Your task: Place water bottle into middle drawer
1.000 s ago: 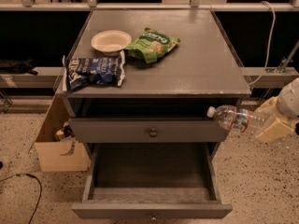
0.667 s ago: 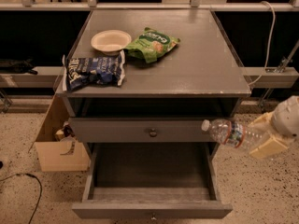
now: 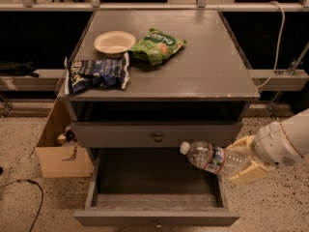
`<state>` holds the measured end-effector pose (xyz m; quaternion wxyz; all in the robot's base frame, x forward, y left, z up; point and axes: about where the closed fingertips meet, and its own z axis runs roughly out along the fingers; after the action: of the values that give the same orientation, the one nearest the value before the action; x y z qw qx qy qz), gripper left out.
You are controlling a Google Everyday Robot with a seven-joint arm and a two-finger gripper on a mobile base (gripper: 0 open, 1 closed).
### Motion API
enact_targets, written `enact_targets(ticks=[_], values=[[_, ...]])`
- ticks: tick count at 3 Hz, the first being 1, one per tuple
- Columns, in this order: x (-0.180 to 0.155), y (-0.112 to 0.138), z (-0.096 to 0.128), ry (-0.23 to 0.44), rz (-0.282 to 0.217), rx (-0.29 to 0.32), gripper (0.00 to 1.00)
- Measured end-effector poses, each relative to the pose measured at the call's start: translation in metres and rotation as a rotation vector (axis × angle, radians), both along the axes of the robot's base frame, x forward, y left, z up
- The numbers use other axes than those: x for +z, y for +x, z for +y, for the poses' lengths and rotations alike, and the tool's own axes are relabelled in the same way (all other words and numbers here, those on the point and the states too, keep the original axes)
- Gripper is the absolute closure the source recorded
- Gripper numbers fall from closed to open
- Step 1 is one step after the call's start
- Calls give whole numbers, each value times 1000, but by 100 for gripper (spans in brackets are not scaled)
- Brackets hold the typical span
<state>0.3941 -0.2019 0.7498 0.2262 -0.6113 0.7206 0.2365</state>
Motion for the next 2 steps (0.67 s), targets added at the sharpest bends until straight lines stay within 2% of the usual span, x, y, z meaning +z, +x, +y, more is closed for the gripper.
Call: enact_targets(ticks=[2], values=[[-2, 1, 5, 11, 4, -1, 100]])
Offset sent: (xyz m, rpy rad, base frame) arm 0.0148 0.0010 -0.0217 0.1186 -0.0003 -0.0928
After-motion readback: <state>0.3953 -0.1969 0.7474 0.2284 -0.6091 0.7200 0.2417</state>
